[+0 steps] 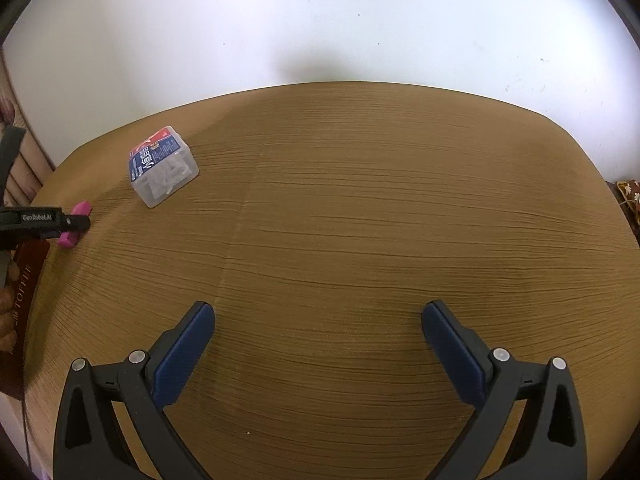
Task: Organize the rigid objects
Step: 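Move the left tool to the pink eraser and grasp it, then carry the pink eraser toward the tin with the left tool while the right tool grasps the floss box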
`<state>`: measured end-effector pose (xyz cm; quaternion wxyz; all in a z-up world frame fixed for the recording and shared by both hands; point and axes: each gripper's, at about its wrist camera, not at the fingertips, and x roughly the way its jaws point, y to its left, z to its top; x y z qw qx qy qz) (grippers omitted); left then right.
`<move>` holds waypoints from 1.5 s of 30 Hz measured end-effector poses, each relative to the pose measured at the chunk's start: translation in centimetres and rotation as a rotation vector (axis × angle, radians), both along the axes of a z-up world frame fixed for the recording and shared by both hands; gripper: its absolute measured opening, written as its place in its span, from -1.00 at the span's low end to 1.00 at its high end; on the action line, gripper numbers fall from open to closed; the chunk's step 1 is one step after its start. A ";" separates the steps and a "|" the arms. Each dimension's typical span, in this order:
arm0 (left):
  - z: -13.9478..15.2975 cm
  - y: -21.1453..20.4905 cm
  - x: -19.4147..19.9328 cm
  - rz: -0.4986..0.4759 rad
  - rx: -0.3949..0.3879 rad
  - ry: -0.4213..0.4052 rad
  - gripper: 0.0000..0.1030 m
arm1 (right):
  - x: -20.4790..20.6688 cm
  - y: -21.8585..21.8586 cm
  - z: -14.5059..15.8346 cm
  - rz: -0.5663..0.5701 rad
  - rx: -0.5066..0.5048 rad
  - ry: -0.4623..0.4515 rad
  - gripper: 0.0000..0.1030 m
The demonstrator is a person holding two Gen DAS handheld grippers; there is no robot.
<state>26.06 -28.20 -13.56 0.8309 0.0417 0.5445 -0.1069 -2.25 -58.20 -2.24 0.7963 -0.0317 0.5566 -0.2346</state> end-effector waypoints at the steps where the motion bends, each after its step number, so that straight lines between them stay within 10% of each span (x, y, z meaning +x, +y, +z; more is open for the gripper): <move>1: 0.1 0.0 -0.2 -0.002 -0.001 -0.010 -0.42 | 0.1 -0.1 0.0 0.000 0.000 0.000 1.00; 22: 5.6 3.7 -18.3 -0.142 -0.242 -0.058 -0.42 | 1.0 0.0 -1.1 -0.002 -0.034 0.035 1.00; 33: 10.8 10.9 -23.6 -0.022 -0.339 -0.123 -0.42 | 7.2 5.4 0.1 0.342 0.045 0.057 0.99; 45: 14.1 20.4 -24.1 0.154 -0.326 -0.203 -0.42 | 17.4 8.8 -5.0 0.428 -0.018 0.233 0.97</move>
